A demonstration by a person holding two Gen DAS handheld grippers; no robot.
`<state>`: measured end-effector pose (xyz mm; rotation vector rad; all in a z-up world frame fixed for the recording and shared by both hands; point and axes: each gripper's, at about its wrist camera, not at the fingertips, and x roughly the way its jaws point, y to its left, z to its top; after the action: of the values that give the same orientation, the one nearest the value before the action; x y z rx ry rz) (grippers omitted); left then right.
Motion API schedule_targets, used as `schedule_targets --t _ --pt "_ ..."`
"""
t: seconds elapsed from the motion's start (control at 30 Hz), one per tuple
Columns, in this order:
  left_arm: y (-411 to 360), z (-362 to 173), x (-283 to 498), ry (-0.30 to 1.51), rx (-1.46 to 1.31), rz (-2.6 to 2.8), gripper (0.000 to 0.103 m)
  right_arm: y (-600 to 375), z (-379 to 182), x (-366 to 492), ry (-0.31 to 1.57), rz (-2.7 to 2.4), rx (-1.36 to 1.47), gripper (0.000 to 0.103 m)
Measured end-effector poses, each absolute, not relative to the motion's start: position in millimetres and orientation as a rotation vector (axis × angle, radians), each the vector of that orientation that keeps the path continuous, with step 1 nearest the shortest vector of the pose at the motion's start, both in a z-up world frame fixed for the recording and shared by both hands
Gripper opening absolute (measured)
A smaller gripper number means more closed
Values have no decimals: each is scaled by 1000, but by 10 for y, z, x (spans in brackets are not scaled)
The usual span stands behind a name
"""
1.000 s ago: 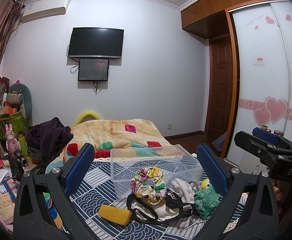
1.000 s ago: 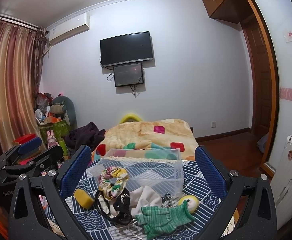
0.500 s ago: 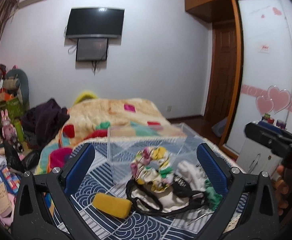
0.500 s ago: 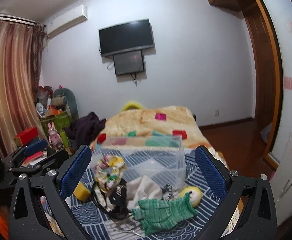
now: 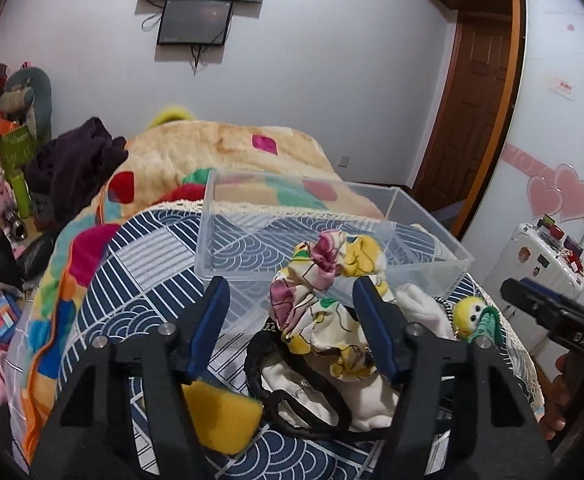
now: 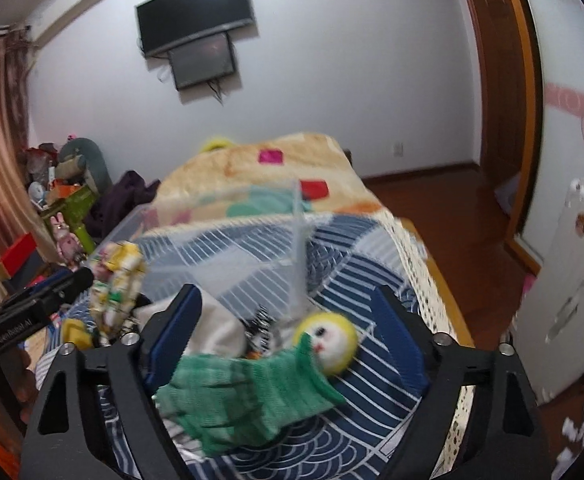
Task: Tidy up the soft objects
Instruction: 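Grasp the floral scrunchie with the left gripper while the right grasps the felt doll, drop both into box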
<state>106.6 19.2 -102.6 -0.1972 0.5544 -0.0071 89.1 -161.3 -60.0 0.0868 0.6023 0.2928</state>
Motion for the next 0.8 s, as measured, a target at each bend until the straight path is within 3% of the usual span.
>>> schedule_targets --t 0.17,0.33,0.5,0.57,0.8 --pt "157 -1126 1163 589 -209 -40 42 -1700 -810 1023 703 262 116 66" --pt "134 -1200 1188 601 -206 -56 21 -1743 -987 1135 769 244 141 60" --pt "101 -1185 1123 581 -191 -60 14 -1787 -1029 1178 798 238 181 58" --pt "93 -1156 1080 565 -183 -57 13 -1775 -1051 1182 813 236 169 43" --pt "132 -979 943 503 -191 -53 11 -1820 -864 1053 738 230 173 43"
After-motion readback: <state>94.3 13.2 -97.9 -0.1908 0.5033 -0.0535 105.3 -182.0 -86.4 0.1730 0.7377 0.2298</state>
